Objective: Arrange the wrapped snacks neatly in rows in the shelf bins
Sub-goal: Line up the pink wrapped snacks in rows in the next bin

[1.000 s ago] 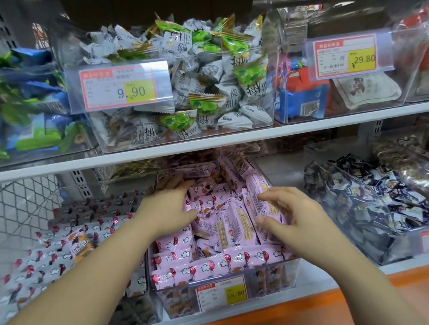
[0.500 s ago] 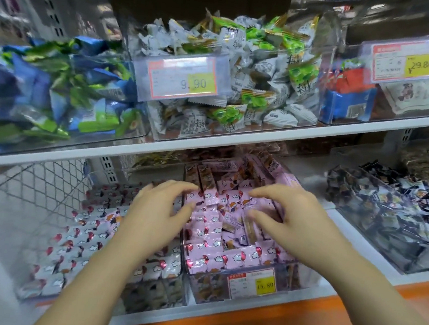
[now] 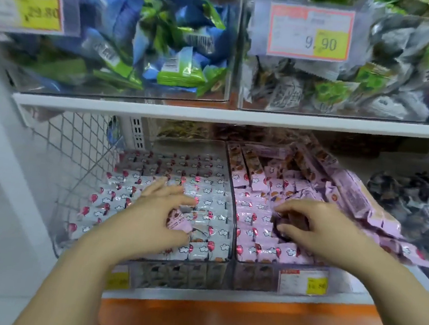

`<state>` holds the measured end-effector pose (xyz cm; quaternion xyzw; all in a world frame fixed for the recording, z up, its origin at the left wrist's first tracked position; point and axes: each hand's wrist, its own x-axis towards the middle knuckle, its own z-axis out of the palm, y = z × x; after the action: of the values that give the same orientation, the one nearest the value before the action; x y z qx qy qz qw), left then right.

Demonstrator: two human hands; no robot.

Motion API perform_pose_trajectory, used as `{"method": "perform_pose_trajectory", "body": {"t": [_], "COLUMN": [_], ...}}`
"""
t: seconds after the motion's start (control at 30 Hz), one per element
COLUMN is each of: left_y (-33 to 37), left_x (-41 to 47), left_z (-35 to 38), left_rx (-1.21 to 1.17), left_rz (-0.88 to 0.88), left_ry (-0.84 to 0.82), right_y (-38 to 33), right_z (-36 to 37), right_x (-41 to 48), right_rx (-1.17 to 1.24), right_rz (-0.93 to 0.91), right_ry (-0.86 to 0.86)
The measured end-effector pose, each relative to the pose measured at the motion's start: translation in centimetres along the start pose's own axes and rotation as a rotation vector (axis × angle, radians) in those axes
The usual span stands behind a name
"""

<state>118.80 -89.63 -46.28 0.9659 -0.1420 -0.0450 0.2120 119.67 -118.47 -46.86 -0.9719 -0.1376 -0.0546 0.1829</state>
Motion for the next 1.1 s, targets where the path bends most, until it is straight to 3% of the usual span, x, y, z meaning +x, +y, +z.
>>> {"method": "perform_pose_trajectory", "body": {"t": [0.2,0.5,0.57,0.63,0.8,0.93,1.1], "left_y": [-0.7,1.1,2.8,5.2,10.5,12.8,13.0], "left_x": [-0.3,0.0,0.1,0.3,1.8,3.1,4.1], "left_z": [-0.6,0.1,0.2,0.5,2.5,3.6,3.8], "left_rx": [0.004,-0.185,-0.245,-0.243,-0.171,-0.204,-0.548], "left_rz": [0.048,0.137,0.227,0.343,0.53,0.546,0.534], "left_ry": [-0.02,0.266,0.358,0.402,0.32,0.254,0.332], "right_y": [0.2,0.7,0.4,0.0,-0.4,0.5,1.4], "right_z": [-0.2,-0.8,-1.1,-1.7,-2.8,-3.2,-3.4], "right_x": [0.1,-0.5,-0.8,-1.0,-1.5,-2.0,-1.8], "right_rx": [-0.071,0.051,0.167,0.44,1.155,1.186,1.153], "right_rz": [0.011,0.015,-0.009,-0.009,0.08,0.08,0.064], "right_ry": [-0.055,0.043,0.108,0.164,0.048,-0.047,-0.011]}}
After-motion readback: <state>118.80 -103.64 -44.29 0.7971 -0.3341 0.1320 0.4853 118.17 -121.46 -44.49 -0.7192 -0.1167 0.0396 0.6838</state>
